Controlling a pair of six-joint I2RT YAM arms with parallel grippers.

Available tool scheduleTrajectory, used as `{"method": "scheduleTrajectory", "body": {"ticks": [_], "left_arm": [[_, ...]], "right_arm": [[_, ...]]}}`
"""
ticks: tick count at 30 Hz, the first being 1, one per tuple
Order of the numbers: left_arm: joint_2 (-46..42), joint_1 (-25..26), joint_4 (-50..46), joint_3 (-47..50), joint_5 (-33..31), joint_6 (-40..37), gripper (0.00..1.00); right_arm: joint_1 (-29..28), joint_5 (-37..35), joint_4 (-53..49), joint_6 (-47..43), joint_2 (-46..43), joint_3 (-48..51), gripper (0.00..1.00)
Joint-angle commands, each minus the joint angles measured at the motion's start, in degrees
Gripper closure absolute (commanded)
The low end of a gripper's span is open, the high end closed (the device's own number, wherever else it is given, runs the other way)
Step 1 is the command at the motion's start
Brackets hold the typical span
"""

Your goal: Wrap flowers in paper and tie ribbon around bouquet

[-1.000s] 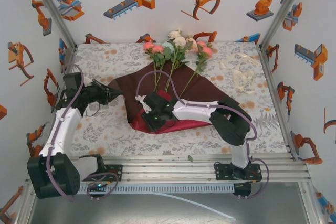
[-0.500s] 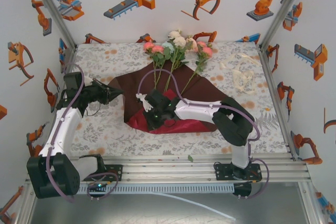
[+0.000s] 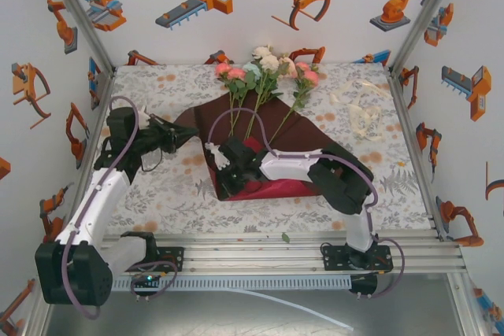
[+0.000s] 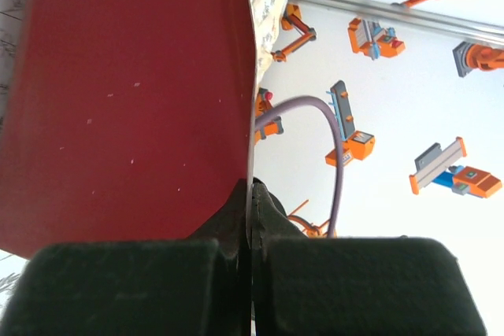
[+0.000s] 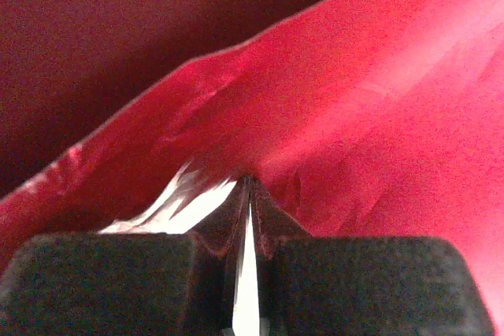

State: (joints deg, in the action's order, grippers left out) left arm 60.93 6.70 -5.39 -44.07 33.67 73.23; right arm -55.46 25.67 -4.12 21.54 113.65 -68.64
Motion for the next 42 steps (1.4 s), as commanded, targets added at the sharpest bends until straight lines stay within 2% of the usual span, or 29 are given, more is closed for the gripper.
{"method": "scheduleTrajectory", "body": {"ticks": [1, 5, 9, 13, 21, 26, 28, 31, 33, 37, 40, 42], "left_arm": [[0.29, 0.24, 4.15, 0.65, -2.56, 3.33, 1.00], [1.62, 0.21, 4.14, 0.34, -2.56, 2.42, 1.00], [2.20, 0.41, 4.37, 0.31, -2.53, 1.92, 1.00], [2.79, 1.62, 4.97, -0.60, -2.61, 2.01, 1.00], [8.93, 9.84, 11.19, -2.22, -5.09, 4.14, 1.00], [14.23, 13.27, 15.18, -3.39, -5.79, 5.23, 1.00], [16.18, 14.66, 15.64, -4.44, -6.25, 4.84, 1.00], [18.63, 15.92, 17.08, -5.67, -6.25, 5.08, 1.00], [19.79, 16.38, 17.44, -6.50, -6.57, 5.09, 1.00], [21.98, 17.58, 16.39, -8.16, -7.69, 4.05, 1.00], [24.31, 19.03, 16.49, -9.24, -8.43, 4.01, 1.00], [25.93, 20.35, 18.20, -9.60, -8.29, 4.79, 1.00]], "right_arm": [[2.51, 3.33, 5.26, 3.65, -3.91, 3.58, 0.88], [4.76, 5.22, 6.35, 5.15, -9.96, 7.23, 0.82], [7.09, 1.44, 6.59, 6.58, -15.54, 12.95, 0.82], [7.74, -2.35, 3.78, 6.00, -13.33, 13.17, 0.83], [7.82, 0.17, 7.98, 7.30, -7.97, 10.56, 0.82], [12.30, 1.39, 9.73, 9.65, -16.14, 15.92, 0.75], [14.24, 3.32, 11.70, 10.62, -21.32, 20.25, 0.64], [14.59, 5.45, 14.91, 11.80, -28.23, 26.63, 0.37], [14.59, 8.23, 20.04, 14.23, -32.10, 30.93, 0.30], [14.51, 10.00, 29.66, 22.10, -35.08, 34.19, 0.23], [14.04, 8.79, 38.70, 28.71, -31.14, 32.07, 0.23], [13.59, 5.66, 39.28, 30.33, -27.96, 29.86, 0.22]]}}
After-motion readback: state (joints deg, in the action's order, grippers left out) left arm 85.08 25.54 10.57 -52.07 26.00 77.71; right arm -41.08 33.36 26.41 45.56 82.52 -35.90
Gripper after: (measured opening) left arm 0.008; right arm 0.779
